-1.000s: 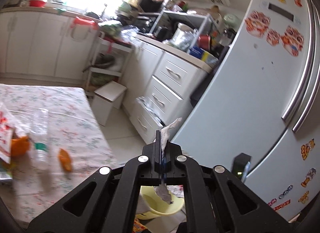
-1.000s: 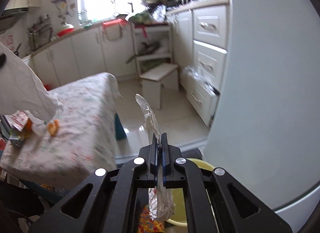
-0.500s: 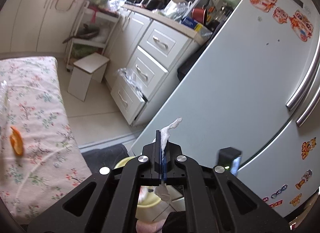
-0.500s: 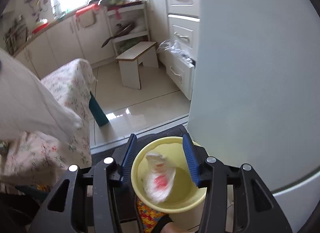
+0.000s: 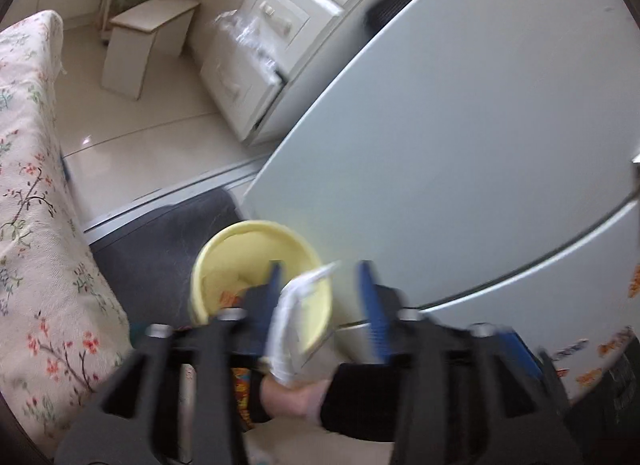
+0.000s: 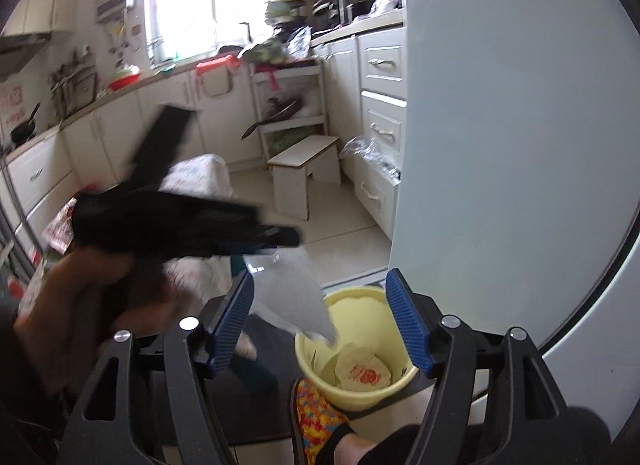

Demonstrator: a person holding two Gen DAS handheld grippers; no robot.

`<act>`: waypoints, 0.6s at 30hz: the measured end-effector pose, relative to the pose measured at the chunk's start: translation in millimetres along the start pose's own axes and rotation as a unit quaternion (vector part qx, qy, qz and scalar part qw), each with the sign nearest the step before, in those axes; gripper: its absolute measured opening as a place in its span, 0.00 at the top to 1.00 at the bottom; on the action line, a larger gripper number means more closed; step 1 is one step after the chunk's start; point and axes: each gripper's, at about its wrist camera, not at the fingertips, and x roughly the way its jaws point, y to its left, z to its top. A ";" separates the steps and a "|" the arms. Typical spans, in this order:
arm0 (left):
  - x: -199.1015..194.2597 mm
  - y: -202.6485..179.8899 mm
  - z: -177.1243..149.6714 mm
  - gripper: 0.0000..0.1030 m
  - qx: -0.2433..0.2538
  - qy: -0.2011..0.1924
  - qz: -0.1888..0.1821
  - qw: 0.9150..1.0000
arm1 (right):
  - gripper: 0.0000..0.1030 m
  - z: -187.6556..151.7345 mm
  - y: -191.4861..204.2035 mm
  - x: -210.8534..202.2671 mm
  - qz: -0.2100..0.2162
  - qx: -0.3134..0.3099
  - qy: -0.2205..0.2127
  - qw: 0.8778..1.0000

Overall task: Collect trash
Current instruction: 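Open the left gripper over the yellow bucket to drop the bag, then return both tools to the table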

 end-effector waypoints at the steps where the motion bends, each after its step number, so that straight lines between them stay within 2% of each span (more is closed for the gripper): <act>1: 4.1 1.1 1.3 0.50 -0.001 0.006 0.003 1.000 | 0.34 -0.2 1.2 2.7 0.002 -0.001 0.003 1.000; 4: -1.0 -3.0 0.3 0.46 0.009 0.002 0.033 0.999 | 0.34 -0.6 1.3 11.4 0.008 0.004 0.012 1.000; 6: -17.2 -7.7 -3.2 0.36 0.023 -0.019 0.064 0.998 | 0.34 2.0 2.4 19.5 0.014 0.006 0.018 1.000; 8: -39.0 -12.7 -8.7 0.27 0.034 -0.047 0.112 0.992 | 0.34 3.4 7.8 21.4 0.021 0.002 0.019 1.000; 11: -85.3 -10.0 -26.5 0.20 0.035 -0.100 0.189 0.976 | 0.29 5.3 19.4 21.2 0.021 -0.015 0.018 1.000; 15: -144.6 -1.5 -55.2 0.13 0.018 -0.156 0.235 0.959 | 0.23 2.5 37.9 23.1 0.025 -0.043 0.026 0.998; 18: -181.7 10.3 -84.3 0.11 0.004 -0.193 0.272 0.943 | 0.21 -0.8 53.5 26.1 0.029 -0.067 0.037 0.997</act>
